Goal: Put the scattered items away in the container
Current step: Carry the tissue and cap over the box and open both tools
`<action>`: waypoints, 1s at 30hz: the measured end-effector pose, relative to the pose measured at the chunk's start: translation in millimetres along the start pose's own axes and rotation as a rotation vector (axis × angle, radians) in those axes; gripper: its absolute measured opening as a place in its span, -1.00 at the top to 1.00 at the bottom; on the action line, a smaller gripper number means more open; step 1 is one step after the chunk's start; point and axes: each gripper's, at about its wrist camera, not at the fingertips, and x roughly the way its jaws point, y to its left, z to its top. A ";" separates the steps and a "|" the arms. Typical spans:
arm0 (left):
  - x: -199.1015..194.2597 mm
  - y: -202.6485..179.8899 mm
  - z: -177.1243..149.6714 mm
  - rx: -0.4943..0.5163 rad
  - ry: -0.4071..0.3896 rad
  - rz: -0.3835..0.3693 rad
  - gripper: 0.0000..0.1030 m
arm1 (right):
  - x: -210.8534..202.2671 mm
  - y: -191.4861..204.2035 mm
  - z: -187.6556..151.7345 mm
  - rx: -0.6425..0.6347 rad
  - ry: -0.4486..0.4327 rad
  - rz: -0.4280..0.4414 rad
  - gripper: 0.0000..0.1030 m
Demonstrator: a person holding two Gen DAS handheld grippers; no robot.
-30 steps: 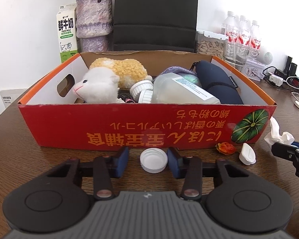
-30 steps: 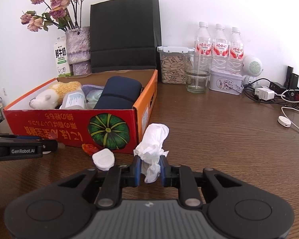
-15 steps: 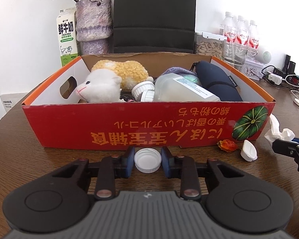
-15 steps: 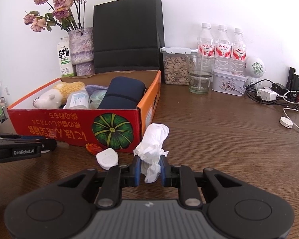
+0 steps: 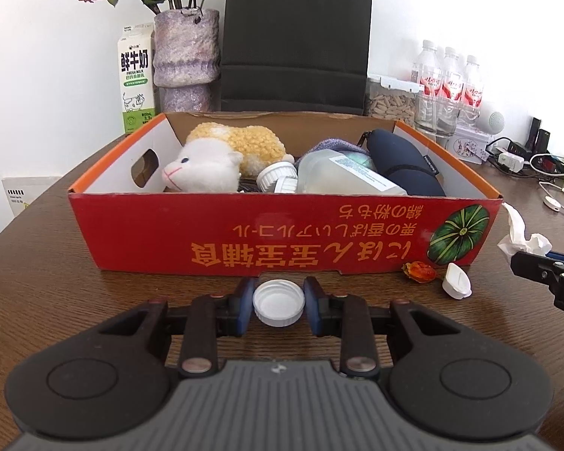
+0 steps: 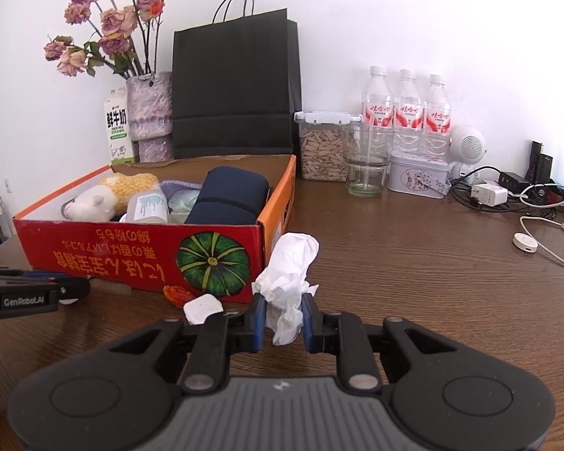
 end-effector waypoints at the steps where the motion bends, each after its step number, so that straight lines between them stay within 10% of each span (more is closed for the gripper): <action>1: -3.6 0.6 -0.4 -0.001 -0.008 0.000 0.43 | -3.0 0.4 -0.3 0.008 -0.008 -0.001 0.64; 30: -80.4 45.9 43.3 -0.042 -0.250 -0.069 0.43 | -29.3 75.1 60.5 -0.038 -0.194 0.054 0.64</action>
